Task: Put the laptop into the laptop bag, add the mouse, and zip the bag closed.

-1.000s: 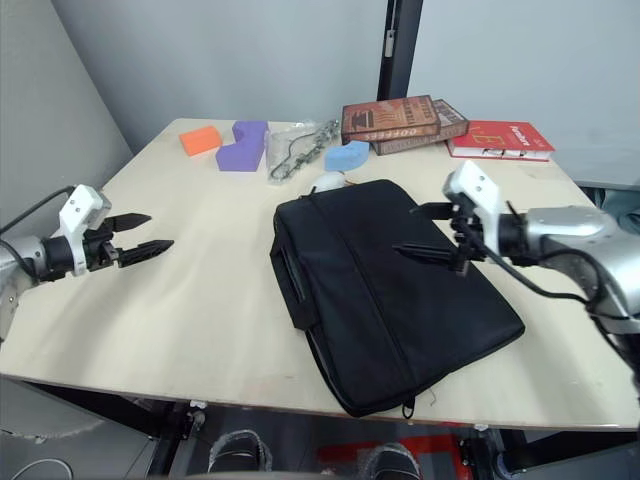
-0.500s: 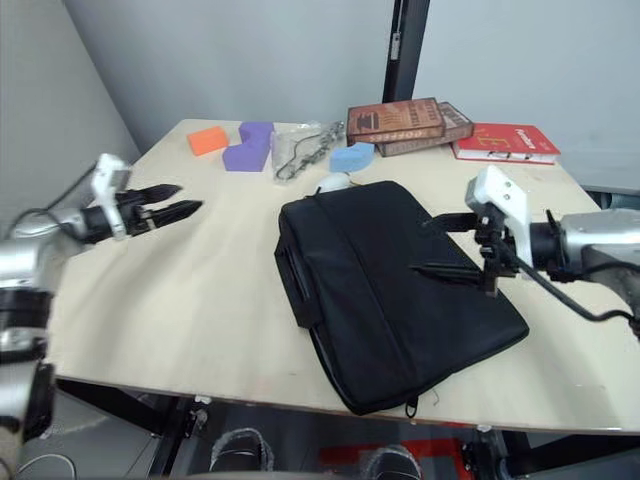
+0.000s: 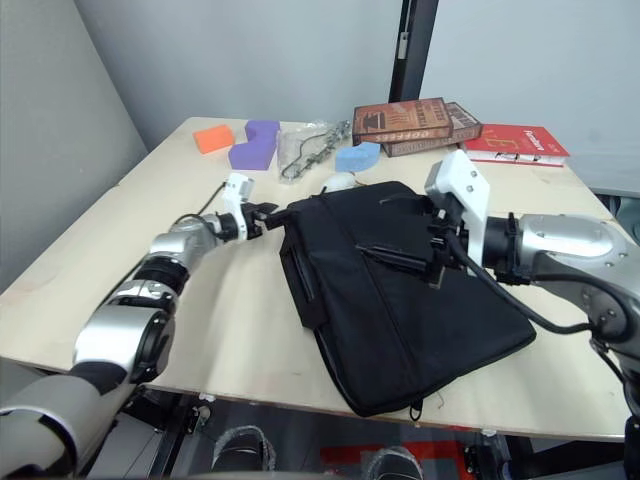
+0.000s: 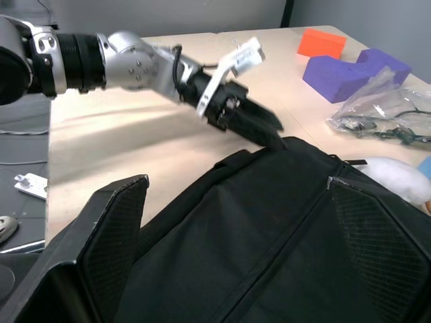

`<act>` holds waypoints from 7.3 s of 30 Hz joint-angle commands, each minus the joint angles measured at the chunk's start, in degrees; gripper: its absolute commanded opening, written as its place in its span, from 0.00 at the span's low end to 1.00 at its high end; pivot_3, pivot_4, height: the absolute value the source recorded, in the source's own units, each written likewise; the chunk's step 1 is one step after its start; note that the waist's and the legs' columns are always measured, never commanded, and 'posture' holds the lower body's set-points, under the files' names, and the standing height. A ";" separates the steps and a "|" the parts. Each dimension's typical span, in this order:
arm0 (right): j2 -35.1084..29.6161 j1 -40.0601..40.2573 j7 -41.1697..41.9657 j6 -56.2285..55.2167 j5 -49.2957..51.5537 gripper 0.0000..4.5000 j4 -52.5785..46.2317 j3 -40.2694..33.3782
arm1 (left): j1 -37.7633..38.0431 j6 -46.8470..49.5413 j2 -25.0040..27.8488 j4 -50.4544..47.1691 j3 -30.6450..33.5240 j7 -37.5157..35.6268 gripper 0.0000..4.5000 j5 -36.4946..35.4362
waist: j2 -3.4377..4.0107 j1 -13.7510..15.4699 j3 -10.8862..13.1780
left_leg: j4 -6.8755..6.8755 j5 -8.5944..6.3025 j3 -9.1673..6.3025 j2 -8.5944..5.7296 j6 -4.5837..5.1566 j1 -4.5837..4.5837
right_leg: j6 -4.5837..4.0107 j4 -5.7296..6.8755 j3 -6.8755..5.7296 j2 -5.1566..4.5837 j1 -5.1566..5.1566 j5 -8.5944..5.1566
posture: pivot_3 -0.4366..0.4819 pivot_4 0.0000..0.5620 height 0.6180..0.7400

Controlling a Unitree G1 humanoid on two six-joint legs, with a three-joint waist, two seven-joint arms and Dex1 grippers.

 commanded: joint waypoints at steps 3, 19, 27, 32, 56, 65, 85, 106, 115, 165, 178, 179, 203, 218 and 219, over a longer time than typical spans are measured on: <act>-1.33 1.66 -2.33 0.15 1.76 0.99 -2.40 -5.11 | -2.84 -3.03 -1.22 4.62 1.33 2.21 1.00 1.59 | 0.00 0.20 0.00 | -0.02 -0.01 0.00 0.00 -0.01 0.01 | 0.01 -0.02 0.00 0.00 0.02 0.00 | 0.48 0.27 0.95; -1.55 2.91 -3.04 -1.07 2.01 1.00 -2.93 -4.13 | -2.79 -3.82 -1.22 5.03 2.95 -0.63 0.09 2.91 | 0.00 0.67 0.01 | -0.03 -0.04 -0.04 -0.03 -0.01 -0.02 | 0.03 -0.11 -0.04 -0.05 0.04 0.01 | 0.48 0.27 0.95; -1.00 2.17 -1.69 -2.00 1.03 1.00 -1.40 -1.52 | -0.83 -2.80 1.05 3.03 4.70 0.70 0.00 2.05 | 0.00 0.24 0.02 | -0.08 -0.05 -0.04 -0.03 -0.02 0.00 | 0.04 -0.15 -0.05 -0.05 0.04 0.01 | 0.48 0.27 0.95; -1.10 3.54 -0.70 -2.74 -1.67 1.00 -0.41 -0.06 | 3.27 -1.61 4.57 -2.72 5.39 -0.37 0.00 1.28 | 0.01 -0.73 0.02 | -0.10 -0.05 -0.04 -0.02 -0.04 0.01 | 0.07 -0.14 -0.05 -0.04 0.03 0.02 | 0.48 0.27 0.95; 8.82 35.62 -25.99 10.64 32.14 1.00 4.99 -1.89 | 36.61 17.84 6.82 -57.51 11.04 13.70 0.00 -10.85 | 0.08 -1.21 0.06 | -0.54 -0.12 0.03 -0.03 -0.05 -0.04 | 0.40 -0.75 -0.15 -0.10 0.03 -0.08 | 0.48 0.27 0.95; 12.64 32.57 -29.71 8.23 31.77 1.00 6.35 5.47 | 36.02 17.74 7.69 -57.50 11.29 13.69 0.00 -11.35 | 0.07 -2.42 0.04 | -0.63 -0.11 0.02 -0.01 -0.12 -0.03 | 0.49 -0.80 -0.17 -0.07 0.04 -0.07 | 0.48 0.27 0.95; 10.04 34.01 -26.59 6.14 29.28 0.00 8.89 3.04 | 38.06 20.07 8.86 -60.81 11.68 12.37 0.00 -12.55 | 0.06 -2.27 0.04 | -0.65 -0.12 0.03 -0.02 -0.13 -0.07 | 0.52 -0.86 -0.18 -0.07 0.04 -0.06 | 0.48 0.27 0.95; 10.68 12.70 -15.23 4.00 9.92 0.33 27.09 -2.50 | 62.88 35.55 26.02 -80.88 16.51 -3.41 0.20 -29.56 | 0.15 -2.54 0.04 | -0.61 -0.11 0.18 0.02 -0.11 0.04 | 0.44 -0.62 -0.06 -0.03 -0.05 -0.09 | 0.48 0.27 0.95; 6.86 21.34 -7.02 11.38 14.60 1.00 24.88 -9.47 | 58.90 36.54 31.83 -68.95 22.56 -5.34 0.92 -30.86 | 0.13 -2.04 -0.02 | -0.56 -0.12 0.19 0.01 -0.08 0.23 | 0.43 -0.60 -0.02 -0.04 0.10 -0.09 | 0.48 0.27 0.95; 19.55 17.43 -12.48 7.45 5.09 0.01 25.42 -7.94 | 46.57 30.19 22.40 -64.68 1.88 -3.25 0.00 -18.18 | 0.19 -2.42 -0.16 | -0.30 -0.10 0.17 0.00 -0.05 0.17 | 0.37 -0.27 0.02 -0.07 0.06 -0.05 | 0.48 0.27 0.95; 20.70 18.25 -10.76 8.67 5.92 0.24 24.07 -8.22 | 48.65 26.16 22.12 -63.74 4.89 -1.10 0.00 -16.96 | 0.32 -2.88 -0.25 | -0.37 -0.10 0.22 0.01 -0.05 0.24 | 0.37 -0.29 0.05 -0.06 0.06 -0.06 | 0.48 0.27 0.95; 20.35 18.53 -10.33 8.71 6.13 0.29 24.05 -8.74 | 48.54 25.66 21.93 -63.61 5.03 -0.93 0.11 -16.80 | 0.32 -2.81 -0.25 | -0.36 -0.10 0.22 0.01 -0.05 0.25 | 0.37 -0.28 0.05 -0.06 0.07 -0.06 | 0.48 0.27 0.95; -5.69 19.09 29.40 -24.23 -17.08 1.00 24.93 -12.10 | 40.78 20.67 44.63 -47.25 15.23 -17.28 0.99 -15.89 | 0.19 -2.58 -0.13 | -0.37 -0.10 0.25 0.02 0.06 0.19 | 0.32 -0.37 0.04 -0.07 0.03 -0.08 | 0.48 0.27 0.95; 21.32 -7.68 18.51 -23.17 -25.64 0.82 21.50 22.26 | 41.31 19.26 37.82 -47.53 16.48 -7.32 1.00 -13.40 | 0.17 -3.99 -0.14 | -0.02 -0.09 0.15 0.05 0.04 0.26 | 0.22 0.29 0.08 -0.02 -0.05 -0.09 | 0.48 0.27 0.95; 23.50 -8.78 19.33 -25.99 -28.31 0.74 22.96 25.20 | 41.43 19.43 37.39 -48.06 16.60 -6.75 1.00 -13.62 | 0.16 -3.78 -0.15 | -0.03 -0.10 0.15 0.05 0.02 0.26 | 0.17 0.27 0.06 -0.02 -0.04 -0.12 | 0.48 0.27 0.95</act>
